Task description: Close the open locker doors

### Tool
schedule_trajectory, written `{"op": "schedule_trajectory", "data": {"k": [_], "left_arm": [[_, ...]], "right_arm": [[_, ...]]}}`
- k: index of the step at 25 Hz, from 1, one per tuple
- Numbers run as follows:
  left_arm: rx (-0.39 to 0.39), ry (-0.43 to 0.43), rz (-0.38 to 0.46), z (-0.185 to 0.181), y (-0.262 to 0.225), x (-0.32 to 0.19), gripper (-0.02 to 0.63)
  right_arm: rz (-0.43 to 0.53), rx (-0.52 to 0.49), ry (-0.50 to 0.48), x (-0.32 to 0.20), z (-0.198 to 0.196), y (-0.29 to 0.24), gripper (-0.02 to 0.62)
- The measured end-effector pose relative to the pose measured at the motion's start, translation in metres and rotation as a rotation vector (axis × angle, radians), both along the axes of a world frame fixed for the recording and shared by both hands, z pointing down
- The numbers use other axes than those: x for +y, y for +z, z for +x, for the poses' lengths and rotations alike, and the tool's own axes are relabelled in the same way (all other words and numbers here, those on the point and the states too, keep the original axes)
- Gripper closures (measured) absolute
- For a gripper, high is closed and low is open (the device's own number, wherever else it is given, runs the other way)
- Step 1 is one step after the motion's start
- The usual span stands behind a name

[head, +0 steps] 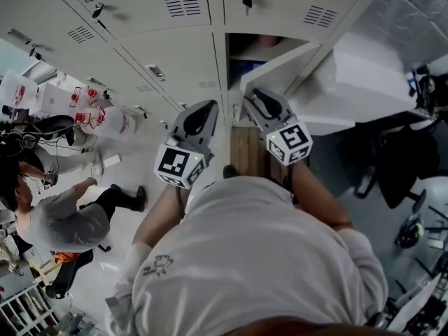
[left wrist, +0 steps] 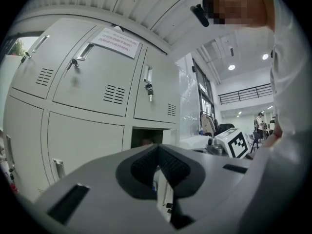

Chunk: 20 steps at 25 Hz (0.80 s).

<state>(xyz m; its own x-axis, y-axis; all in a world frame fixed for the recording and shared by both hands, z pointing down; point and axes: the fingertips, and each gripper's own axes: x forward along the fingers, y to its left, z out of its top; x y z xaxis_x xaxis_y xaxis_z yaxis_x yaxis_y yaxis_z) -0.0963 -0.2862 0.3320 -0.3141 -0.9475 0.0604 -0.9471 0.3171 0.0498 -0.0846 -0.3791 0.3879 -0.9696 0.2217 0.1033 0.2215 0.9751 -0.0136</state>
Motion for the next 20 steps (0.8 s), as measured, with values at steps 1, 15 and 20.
{"op": "schedule_trajectory", "data": {"k": [1, 15, 20], "left_arm": [[-0.005, 0.001, -0.001, -0.002, 0.0, 0.002, 0.611], [-0.006, -0.013, -0.013, -0.024, 0.006, 0.011, 0.611], [0.0, -0.034, -0.018, -0.035, 0.008, 0.009, 0.611]], "right_arm": [[-0.002, 0.001, 0.002, 0.0, -0.005, 0.001, 0.483], [-0.019, 0.002, -0.002, -0.003, -0.057, -0.003, 0.483], [-0.035, 0.026, 0.002, -0.015, -0.07, 0.003, 0.483]]}}
